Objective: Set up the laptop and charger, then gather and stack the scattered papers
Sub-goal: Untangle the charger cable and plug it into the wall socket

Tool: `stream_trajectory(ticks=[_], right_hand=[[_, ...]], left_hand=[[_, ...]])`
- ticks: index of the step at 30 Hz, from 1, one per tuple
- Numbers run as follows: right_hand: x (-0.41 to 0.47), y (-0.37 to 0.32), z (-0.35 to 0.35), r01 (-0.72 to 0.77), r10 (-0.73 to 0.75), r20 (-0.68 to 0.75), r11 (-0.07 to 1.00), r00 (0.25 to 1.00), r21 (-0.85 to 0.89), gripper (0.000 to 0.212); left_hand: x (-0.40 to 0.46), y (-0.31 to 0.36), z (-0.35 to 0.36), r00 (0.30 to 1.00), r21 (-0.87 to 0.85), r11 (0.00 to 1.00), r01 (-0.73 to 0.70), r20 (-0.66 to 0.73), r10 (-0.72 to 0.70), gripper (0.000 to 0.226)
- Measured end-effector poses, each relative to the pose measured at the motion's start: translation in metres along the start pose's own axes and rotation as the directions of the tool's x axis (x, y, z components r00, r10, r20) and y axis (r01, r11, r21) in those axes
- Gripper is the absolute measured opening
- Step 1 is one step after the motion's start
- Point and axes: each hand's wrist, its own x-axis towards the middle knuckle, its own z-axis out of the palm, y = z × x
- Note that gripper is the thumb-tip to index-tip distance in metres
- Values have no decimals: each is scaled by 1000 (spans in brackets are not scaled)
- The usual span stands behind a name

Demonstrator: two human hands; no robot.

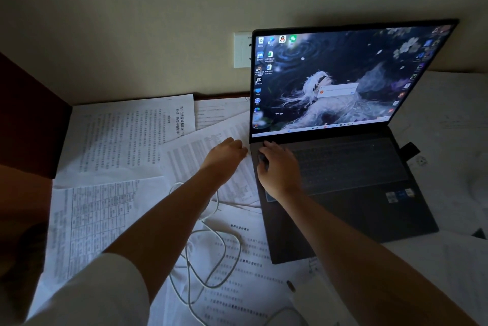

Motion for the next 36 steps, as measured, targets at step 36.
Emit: stream_trajectory(ticks=[36], right_hand=[[-3,-4,-20,27,10,187,981,982,-194,43]], left_hand=[[7,15,-14,969,-204,947,247,53,-241,29]])
